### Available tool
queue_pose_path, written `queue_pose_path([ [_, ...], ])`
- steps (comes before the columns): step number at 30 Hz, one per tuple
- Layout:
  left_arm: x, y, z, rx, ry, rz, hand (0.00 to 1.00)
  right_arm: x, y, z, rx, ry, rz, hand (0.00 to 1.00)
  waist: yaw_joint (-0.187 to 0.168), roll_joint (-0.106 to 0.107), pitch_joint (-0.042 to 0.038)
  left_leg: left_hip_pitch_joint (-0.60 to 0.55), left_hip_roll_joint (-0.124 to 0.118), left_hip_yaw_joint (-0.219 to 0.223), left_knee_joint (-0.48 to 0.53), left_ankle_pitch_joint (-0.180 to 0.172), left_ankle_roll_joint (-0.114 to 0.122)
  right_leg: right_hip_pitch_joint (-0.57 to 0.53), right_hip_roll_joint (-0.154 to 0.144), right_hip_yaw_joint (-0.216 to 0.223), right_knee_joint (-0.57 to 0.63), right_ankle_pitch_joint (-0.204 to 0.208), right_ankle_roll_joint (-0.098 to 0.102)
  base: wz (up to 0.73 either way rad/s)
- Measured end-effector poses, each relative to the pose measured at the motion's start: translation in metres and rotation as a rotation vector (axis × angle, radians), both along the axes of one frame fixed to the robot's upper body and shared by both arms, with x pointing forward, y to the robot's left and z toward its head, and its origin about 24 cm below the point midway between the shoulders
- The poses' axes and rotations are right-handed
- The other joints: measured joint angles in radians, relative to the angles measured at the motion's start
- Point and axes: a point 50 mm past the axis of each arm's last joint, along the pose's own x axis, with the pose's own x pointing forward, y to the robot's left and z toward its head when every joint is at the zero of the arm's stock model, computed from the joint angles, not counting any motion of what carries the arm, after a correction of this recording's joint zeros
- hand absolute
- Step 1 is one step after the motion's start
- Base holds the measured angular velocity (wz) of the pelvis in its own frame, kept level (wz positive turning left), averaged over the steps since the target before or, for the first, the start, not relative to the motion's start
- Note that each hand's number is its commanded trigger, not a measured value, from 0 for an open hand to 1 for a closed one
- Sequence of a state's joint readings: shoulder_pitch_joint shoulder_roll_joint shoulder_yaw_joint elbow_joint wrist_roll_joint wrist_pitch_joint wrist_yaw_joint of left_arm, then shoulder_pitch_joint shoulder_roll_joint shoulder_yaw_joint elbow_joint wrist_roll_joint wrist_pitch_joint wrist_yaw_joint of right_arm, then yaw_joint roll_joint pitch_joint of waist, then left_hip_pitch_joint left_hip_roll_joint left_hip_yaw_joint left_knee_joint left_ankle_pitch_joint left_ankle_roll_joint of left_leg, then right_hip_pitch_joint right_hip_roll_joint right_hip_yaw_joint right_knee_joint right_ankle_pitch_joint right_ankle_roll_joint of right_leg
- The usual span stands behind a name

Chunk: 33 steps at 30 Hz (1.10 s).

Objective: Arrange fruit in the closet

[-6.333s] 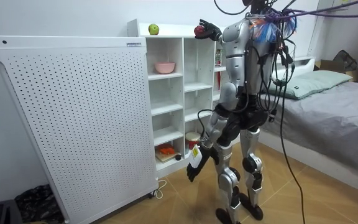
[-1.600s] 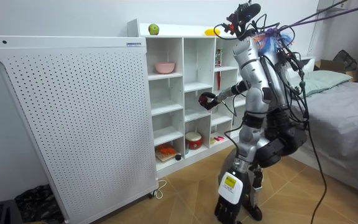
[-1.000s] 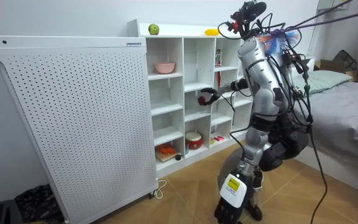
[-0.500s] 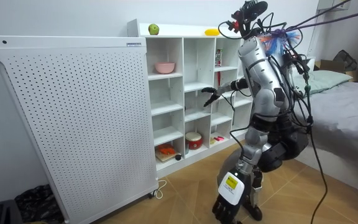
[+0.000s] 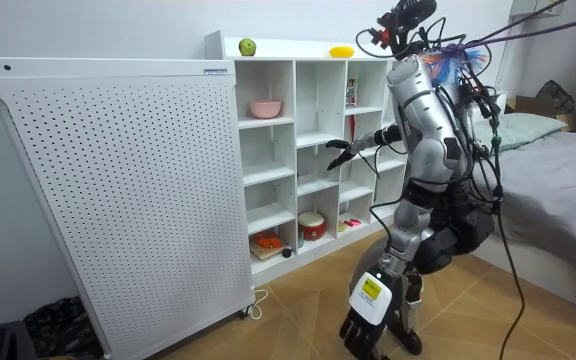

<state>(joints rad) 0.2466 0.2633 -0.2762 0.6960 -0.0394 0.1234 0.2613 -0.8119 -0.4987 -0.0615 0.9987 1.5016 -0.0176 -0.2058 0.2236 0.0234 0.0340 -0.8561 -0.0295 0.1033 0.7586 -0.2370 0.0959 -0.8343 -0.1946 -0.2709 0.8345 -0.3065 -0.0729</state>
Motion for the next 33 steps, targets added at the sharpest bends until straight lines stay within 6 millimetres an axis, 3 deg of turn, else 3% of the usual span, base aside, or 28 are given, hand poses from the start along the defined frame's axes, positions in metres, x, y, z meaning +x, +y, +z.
queue_pose_path([
  [7, -0.009, 0.013, -0.004, 0.004, 0.076, -0.045, 0.0, -0.039, -0.013, -0.078, -0.093, 0.214, 0.075, 0.0, -0.003, -0.029, 0.0156, 0.153, 0.002, -0.005, -0.106, 0.006, -0.009, 0.154, 0.024, -0.008, -0.114, 0.019, 0.014, -0.03],
  [11, -0.02, 0.026, -0.008, 0.024, 0.144, -0.035, 0.0, -0.082, -0.023, -0.127, -0.169, 0.379, 0.133, 0.0, -0.022, -0.029, 0.0154, 0.259, 0.002, -0.023, -0.173, 0.009, -0.009, 0.281, 0.041, -0.033, -0.21, 0.033, 0.029, 0.06],
  [15, -0.023, 0.036, -0.007, 0.037, 0.147, 0.006, 0.0, -0.125, -0.029, -0.163, -0.234, 0.525, 0.201, 0.0, -0.031, -0.032, 0.0131, 0.346, 0.002, -0.026, -0.232, 0.009, -0.009, 0.377, 0.054, -0.045, -0.289, 0.046, 0.044, 0.05],
  [18, -0.028, 0.04, -0.008, 0.058, 0.154, 0.006, 0.0, -0.174, -0.02, -0.203, -0.3, 0.713, 0.33, 0.0, -0.049, -0.04, 0.0005, 0.429, 0.003, -0.025, -0.293, 0.01, -0.008, 0.474, 0.069, -0.057, -0.373, 0.06, 0.058, 0.08],
  [21, -0.034, 0.045, -0.008, 0.075, 0.156, 0.027, 0.0, -0.241, 0.01, -0.247, -0.297, 0.929, 0.518, 0.0, -0.064, -0.057, -0.0158, 0.54, 0.01, -0.023, -0.345, 0.004, -0.011, 0.602, 0.094, -0.064, -0.46, 0.081, 0.072, -0.01],
  [26, -0.035, 0.043, -0.008, 0.105, 0.15, 0.003, 0.0, -0.294, 0.035, -0.27, -0.282, 1.073, 0.673, 0.0, -0.11, -0.062, -0.0202, 0.681, 0.009, -0.019, -0.42, -0.004, -0.015, 0.749, 0.115, -0.054, -0.549, 0.095, 0.085, -0.05],
  [28, -0.039, 0.042, -0.01, 0.133, 0.163, -0.011, 0.0, -0.313, 0.041, -0.275, -0.255, 1.115, 0.695, 0.0, -0.115, -0.062, -0.0234, 0.741, 0.01, 0.0, -0.458, -0.007, -0.019, 0.792, 0.126, -0.029, -0.571, 0.098, 0.089, -0.22],
  [31, -0.044, 0.039, -0.011, 0.149, 0.172, -0.004, 0.0, -0.332, 0.051, -0.28, -0.229, 1.152, 0.724, 0.0, -0.13, -0.067, -0.0313, 0.801, 0.011, 0.008, -0.476, -0.011, -0.022, 0.852, 0.131, -0.03, -0.6, 0.099, 0.09, -0.16],
  [33, -0.047, 0.036, -0.012, 0.146, 0.173, 0.026, 0.0, -0.342, 0.057, -0.282, -0.199, 1.167, 0.721, 0.0, -0.144, -0.068, -0.0317, 0.838, 0.011, 0.009, -0.495, -0.011, -0.022, 0.887, 0.136, -0.026, -0.619, 0.103, 0.094, -0.03],
])
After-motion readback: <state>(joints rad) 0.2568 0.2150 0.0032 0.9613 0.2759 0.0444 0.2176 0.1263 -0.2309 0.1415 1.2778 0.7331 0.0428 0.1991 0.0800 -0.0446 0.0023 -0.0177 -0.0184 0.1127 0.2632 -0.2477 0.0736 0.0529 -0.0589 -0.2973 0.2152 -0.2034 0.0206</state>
